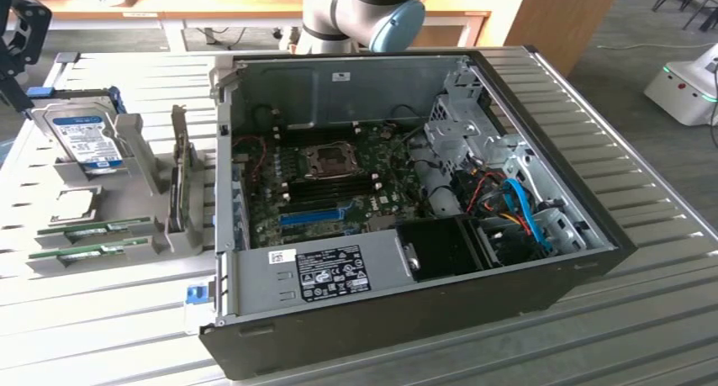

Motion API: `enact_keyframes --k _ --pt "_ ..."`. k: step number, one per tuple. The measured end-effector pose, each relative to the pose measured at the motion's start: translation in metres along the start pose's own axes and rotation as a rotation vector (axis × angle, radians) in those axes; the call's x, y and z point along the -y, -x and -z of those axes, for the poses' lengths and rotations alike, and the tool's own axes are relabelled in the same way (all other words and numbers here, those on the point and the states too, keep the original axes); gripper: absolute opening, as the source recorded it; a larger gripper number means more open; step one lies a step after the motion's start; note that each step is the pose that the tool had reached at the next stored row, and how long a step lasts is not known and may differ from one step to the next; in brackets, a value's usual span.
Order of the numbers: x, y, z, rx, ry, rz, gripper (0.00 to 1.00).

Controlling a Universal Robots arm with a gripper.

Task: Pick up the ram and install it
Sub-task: 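Pick up the ram and move it above insertion slot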

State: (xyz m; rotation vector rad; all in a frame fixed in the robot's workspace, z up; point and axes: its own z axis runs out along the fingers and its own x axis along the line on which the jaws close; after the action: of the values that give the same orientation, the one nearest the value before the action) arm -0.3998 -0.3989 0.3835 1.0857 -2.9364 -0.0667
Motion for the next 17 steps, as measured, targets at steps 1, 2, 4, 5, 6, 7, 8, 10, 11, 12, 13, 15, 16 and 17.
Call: enact_keyframes --k 1,2,4,5,6,7,8,10,11,12,13,15,16,17 --pt "0.0000 0.0000 0.0000 -0.0007 0.0001 0.014 0.11" --pt "0.0000 0.0000 -0.0001 -0.0012 0.0001 0.026 0.11" --pt "0.0000 0.0000 -0.0002 -0.0023 0.0002 0.052 0.11" --pt "0.0000 0.0000 -0.0002 -0.0029 0.0003 0.065 0.11" --pt "0.0000 0.0000 -0.0003 -0.0034 0.0003 0.077 0.11" --pt "0.0001 0.0000 -0.0003 -0.0040 0.0004 0.090 0.11" --pt "0.0001 0.0000 -0.0004 -0.0045 0.0005 0.103 0.11" --pt "0.0001 0.0000 -0.0005 -0.0056 0.0006 0.128 0.11" --pt "0.0001 0.0000 -0.0005 -0.0062 0.0007 0.140 0.11" --pt "0.0001 0.0000 -0.0006 -0.0066 0.0008 0.153 0.11" --pt "0.0000 0.0000 -0.0006 -0.0072 0.0008 0.165 0.11" --pt "0.0000 0.0000 -0.0007 -0.0084 0.0010 0.192 0.11" --pt "0.0000 0.0000 -0.0008 -0.0089 0.0010 0.204 0.11" --pt "0.0001 0.0000 -0.0008 -0.0095 0.0011 0.217 0.11"
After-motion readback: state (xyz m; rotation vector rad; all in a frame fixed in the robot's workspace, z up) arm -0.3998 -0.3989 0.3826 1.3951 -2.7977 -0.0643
